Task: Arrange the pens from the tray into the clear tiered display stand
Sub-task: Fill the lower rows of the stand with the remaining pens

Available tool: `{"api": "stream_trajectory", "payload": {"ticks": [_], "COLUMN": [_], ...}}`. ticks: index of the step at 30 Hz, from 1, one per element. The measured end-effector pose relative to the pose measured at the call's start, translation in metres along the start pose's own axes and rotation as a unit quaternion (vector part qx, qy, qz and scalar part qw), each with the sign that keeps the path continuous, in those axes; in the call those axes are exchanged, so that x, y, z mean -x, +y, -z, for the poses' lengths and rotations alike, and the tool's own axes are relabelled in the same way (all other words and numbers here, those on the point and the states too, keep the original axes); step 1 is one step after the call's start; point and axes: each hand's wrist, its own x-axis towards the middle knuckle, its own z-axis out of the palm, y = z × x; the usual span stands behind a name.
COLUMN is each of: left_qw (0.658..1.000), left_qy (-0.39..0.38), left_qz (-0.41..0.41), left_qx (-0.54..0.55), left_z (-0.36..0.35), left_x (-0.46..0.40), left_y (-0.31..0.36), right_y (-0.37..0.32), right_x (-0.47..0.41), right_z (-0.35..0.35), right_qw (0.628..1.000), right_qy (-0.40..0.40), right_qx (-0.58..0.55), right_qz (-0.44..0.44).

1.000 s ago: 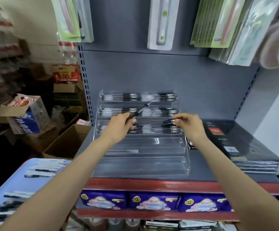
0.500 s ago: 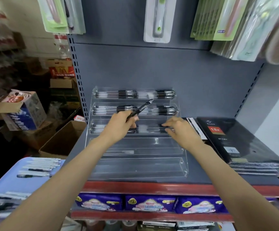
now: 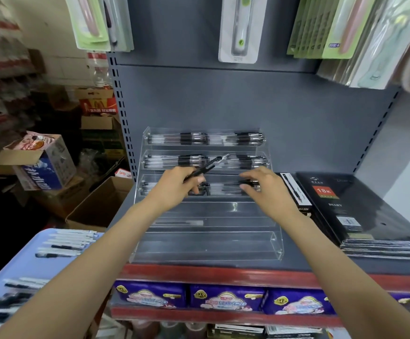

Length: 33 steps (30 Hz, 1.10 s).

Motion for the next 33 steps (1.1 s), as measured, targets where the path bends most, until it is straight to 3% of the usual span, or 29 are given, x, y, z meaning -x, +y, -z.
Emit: {"api": "stream_trajectory", "payload": {"ticks": [2, 5, 7, 9, 11, 14, 17, 20, 25, 29, 33], "left_qw": [0.999, 0.997, 0.997, 0.997, 0.997, 0.995, 0.982, 0.986, 0.988, 0.99, 0.994], "left_qy": [-0.043, -0.067, -0.067, -0.078, -0.064, 0.056, 0.148, 0.138, 0.137, 0.128, 0.087], "left_qz": [-0.007, -0.005, 0.003, 0.009, 0.014, 0.038, 0.031, 0.042, 0.059, 0.057, 0.053], "left_qx": [0.0, 0.027, 0.027, -0.002, -0.033, -0.068, -0.111, -0.087, -0.039, -0.033, -0.039], "left_z": [0.005, 0.013, 0.023, 0.032, 0.04, 0.051, 0.059, 0.061, 0.064, 0.066, 0.065], "left_x": [0.003, 0.01, 0.014, 0.019, 0.021, 0.023, 0.028, 0.031, 0.033, 0.036, 0.04], "left_y": [0.0, -0.002, -0.005, -0.009, -0.016, -0.029, -0.039, -0.042, -0.044, -0.045, -0.041], "right_y": [-0.022, -0.05, -0.059, -0.066, -0.068, -0.064, -0.056, -0.056, -0.064, -0.07, -0.074], "right_x": [-0.003, -0.007, -0.01, -0.012, -0.015, -0.019, -0.021, -0.022, -0.03, -0.034, -0.034], "right_z": [0.0, -0.007, -0.011, -0.015, -0.021, -0.028, -0.035, -0.044, -0.054, -0.056, -0.061], "right_qw": [0.985, 0.919, 0.867, 0.842, 0.842, 0.845, 0.874, 0.91, 0.939, 0.981, 0.995], "right_qy": [-0.015, -0.034, -0.015, -0.018, -0.015, 0.029, 0.053, 0.042, 0.021, -0.03, -0.078], "right_qx": [-0.173, -0.391, -0.493, -0.535, -0.535, -0.522, -0.467, -0.395, -0.33, -0.185, -0.063], "right_qz": [-0.021, -0.042, -0.068, -0.071, -0.073, -0.112, -0.126, -0.122, -0.094, -0.039, 0.015]}}
